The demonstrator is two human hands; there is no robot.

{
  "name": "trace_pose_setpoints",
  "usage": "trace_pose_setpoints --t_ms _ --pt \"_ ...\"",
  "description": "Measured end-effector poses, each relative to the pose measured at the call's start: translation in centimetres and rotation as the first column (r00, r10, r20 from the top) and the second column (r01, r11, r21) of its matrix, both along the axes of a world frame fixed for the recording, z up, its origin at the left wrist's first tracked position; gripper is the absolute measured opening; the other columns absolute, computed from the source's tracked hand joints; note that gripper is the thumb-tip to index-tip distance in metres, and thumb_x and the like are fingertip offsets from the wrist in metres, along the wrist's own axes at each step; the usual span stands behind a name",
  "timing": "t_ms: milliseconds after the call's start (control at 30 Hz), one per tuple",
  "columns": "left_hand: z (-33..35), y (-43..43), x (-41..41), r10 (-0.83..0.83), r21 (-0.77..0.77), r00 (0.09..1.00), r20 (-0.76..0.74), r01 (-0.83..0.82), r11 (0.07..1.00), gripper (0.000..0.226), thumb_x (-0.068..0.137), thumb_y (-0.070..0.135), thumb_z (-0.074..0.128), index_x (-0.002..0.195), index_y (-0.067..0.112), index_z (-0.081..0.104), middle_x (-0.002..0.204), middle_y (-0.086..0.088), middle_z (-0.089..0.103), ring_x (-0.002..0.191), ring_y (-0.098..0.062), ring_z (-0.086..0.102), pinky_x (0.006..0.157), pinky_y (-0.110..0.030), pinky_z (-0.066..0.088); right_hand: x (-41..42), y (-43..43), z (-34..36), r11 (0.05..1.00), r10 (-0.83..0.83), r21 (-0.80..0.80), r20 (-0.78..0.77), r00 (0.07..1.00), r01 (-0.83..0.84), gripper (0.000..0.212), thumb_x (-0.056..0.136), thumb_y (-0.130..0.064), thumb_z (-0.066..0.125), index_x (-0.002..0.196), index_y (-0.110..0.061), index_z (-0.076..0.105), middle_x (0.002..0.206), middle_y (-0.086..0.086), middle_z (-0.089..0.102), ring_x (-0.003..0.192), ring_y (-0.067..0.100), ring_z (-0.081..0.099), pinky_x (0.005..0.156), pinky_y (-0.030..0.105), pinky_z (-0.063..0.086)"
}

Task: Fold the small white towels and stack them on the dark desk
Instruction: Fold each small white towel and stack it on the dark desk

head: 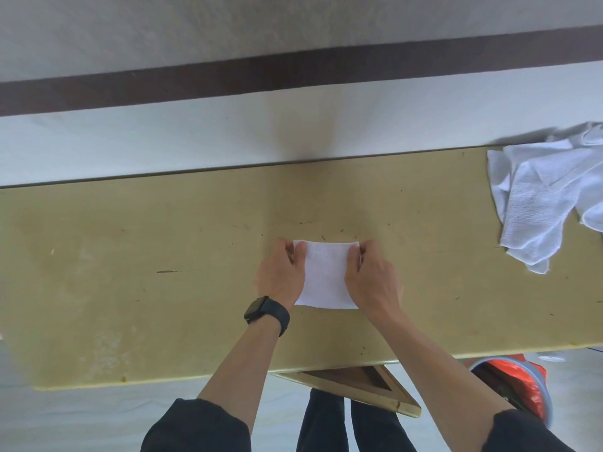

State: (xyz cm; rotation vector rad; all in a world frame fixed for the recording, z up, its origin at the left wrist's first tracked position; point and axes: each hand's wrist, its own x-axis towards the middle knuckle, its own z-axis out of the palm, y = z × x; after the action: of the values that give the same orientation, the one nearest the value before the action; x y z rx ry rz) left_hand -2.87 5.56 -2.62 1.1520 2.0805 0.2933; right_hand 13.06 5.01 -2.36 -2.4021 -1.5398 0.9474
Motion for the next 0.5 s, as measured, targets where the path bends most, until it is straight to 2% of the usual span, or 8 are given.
trace_pose_setpoints --t_ms 133,200,267,333,400,433,500 --pt "1.0 0.0 0.0 -0.07 -0.03 0.99 -0.121 0.067 0.997 0.035 0.098 0.06 0.035 0.094 0.026 0.043 0.079 0.007 0.062 0.064 -0.015 0.058 0.057 -0.029 0.043 -0.1 0.1 0.5 0.998 0.066 0.0 0.064 0.996 -0.066 0.025 0.102 -0.042 0.028 0.096 -0.019 0.038 0.069 0.0 0.057 0.063 0.031 0.056 0.06 0.038 0.047" --pt "1.3 -0.4 -0.2 -0.088 -0.012 0.98 -0.179 0.087 0.996 0.038 0.098 0.062 0.032 0.104 0.025 0.042 0.092 0.007 0.062 0.073 -0.021 0.062 0.063 -0.034 0.048 0.2 -0.3 0.9 0.998 0.067 0.001 0.092 0.994 -0.068 0.028 0.101 -0.046 0.031 0.1 -0.019 0.038 0.081 -0.002 0.055 0.068 0.03 0.053 0.061 0.038 0.042" --pt "1.2 -1.5 -0.5 -0.11 0.114 0.964 -0.242 0.141 0.983 0.042 0.099 0.057 0.034 0.122 0.022 0.043 0.113 -0.001 0.058 0.092 -0.027 0.061 0.069 -0.039 0.052 0.8 -1.2 1.0 0.996 0.047 0.067 0.094 0.994 -0.054 0.027 0.101 -0.044 0.037 0.108 -0.018 0.042 0.094 -0.003 0.045 0.076 0.027 0.05 0.065 0.036 0.039" --pt "0.6 -3.0 -0.7 -0.204 0.276 0.924 -0.323 0.299 0.914 0.045 0.099 0.048 0.038 0.132 0.018 0.045 0.129 -0.007 0.056 0.11 -0.03 0.057 0.08 -0.041 0.053 1.1 -2.6 0.4 0.975 0.053 0.21 0.062 0.997 -0.065 0.023 0.099 -0.035 0.042 0.11 -0.015 0.047 0.1 -0.002 0.042 0.088 0.026 0.049 0.07 0.035 0.04" --pt "-0.3 -4.1 -0.6 -0.323 0.358 0.861 -0.394 0.467 0.808 0.048 0.098 0.042 0.04 0.138 0.017 0.049 0.141 -0.005 0.053 0.126 -0.027 0.051 0.097 -0.043 0.047 1.0 -3.9 -0.5 0.932 0.128 0.332 0.064 0.99 -0.142 0.025 0.099 -0.031 0.041 0.113 -0.013 0.052 0.113 0.003 0.049 0.1 0.027 0.049 0.078 0.036 0.044" --pt "-0.9 -4.4 -0.5 -0.39 0.359 0.821 -0.417 0.543 0.759 0.05 0.099 0.041 0.038 0.142 0.017 0.049 0.146 -0.003 0.05 0.133 -0.024 0.047 0.104 -0.045 0.043 0.8 -4.4 -1.1 0.906 0.176 0.374 0.089 0.98 -0.197 0.031 0.099 -0.03 0.039 0.118 -0.013 0.055 0.125 0.005 0.053 0.108 0.027 0.049 0.085 0.037 0.046" --pt "-1.8 -4.4 -0.4 -0.498 0.297 0.74 -0.452 0.652 0.698 0.053 0.103 0.041 0.031 0.148 0.018 0.045 0.155 0.0 0.041 0.144 -0.02 0.036 0.113 -0.05 0.035 0.4 -4.7 -2.2 0.855 0.275 0.416 0.144 0.951 -0.31 0.044 0.101 -0.029 0.034 0.136 -0.01 0.051 0.145 0.006 0.049 0.129 0.023 0.043 0.101 0.037 0.039"
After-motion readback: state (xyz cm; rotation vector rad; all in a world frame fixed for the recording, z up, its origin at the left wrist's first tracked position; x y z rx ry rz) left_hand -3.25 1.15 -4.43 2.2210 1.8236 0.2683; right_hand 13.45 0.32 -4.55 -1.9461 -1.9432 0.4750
